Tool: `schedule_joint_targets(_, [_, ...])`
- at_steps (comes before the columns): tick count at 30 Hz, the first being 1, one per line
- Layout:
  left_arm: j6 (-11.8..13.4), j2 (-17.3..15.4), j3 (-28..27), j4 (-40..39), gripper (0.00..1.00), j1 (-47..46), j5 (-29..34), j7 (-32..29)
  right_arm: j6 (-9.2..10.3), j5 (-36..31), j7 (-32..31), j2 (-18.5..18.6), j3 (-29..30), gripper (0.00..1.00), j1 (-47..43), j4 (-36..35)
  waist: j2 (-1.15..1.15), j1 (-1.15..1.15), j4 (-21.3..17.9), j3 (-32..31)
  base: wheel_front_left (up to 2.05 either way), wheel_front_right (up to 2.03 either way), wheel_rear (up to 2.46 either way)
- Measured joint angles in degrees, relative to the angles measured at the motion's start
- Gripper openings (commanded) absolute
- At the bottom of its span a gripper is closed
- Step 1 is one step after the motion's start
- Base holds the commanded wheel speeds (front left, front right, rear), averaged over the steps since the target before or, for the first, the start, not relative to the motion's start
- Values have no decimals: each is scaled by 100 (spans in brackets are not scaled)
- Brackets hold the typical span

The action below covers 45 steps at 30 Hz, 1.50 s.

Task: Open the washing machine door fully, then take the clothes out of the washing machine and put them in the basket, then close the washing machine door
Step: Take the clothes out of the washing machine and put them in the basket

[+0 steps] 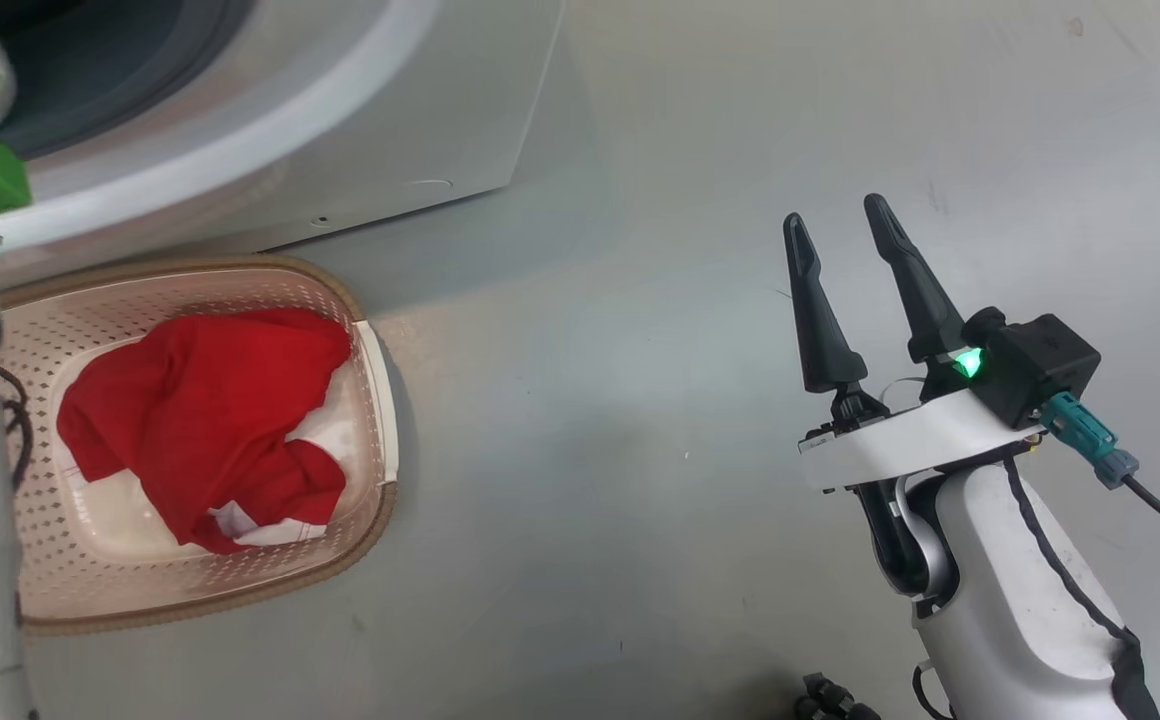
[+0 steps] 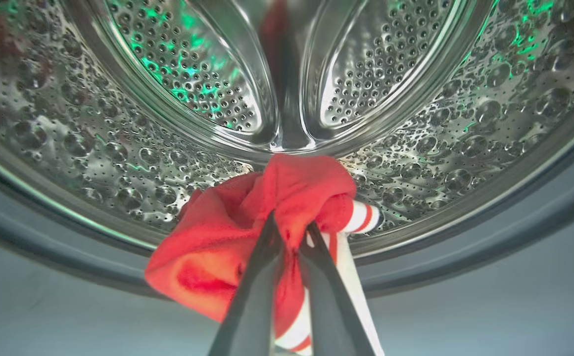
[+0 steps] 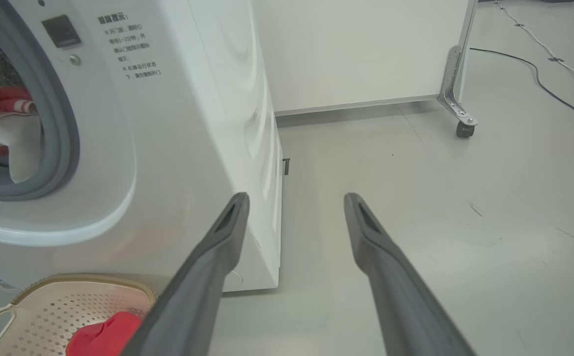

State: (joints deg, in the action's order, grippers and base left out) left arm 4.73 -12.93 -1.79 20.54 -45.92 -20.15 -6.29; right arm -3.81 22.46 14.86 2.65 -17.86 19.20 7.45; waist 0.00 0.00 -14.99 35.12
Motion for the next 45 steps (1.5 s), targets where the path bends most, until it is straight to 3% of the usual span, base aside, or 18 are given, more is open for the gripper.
schedule_joint_targets(9, [2, 532, -5, -394, 0, 950, -167, 884, 1, -164, 0, 4, 142, 100, -234, 98, 0, 0, 304, -367, 0, 0, 0])
schedule_joint_targets(18, [1, 823, 221, -584, 0, 1916, -140, 1406, 43, -458, 0, 130, 190, 100, -474, 240, 0, 0, 571, -805, 0, 0, 0])
schedule_joint_targets(27, [1, 888, 465, -878, 0, 2731, 16, 1658, 101, -804, 0, 349, 210, 100, -703, 365, 0, 0, 809, -1340, 0, 0, 0])
schedule_joint_targets(45, [-32, 922, 660, -2012, 0, 3468, 83, 1944, 252, -798, 0, 355, 326, 100, -1304, 498, 0, 0, 1086, -2335, 0, 0, 0])
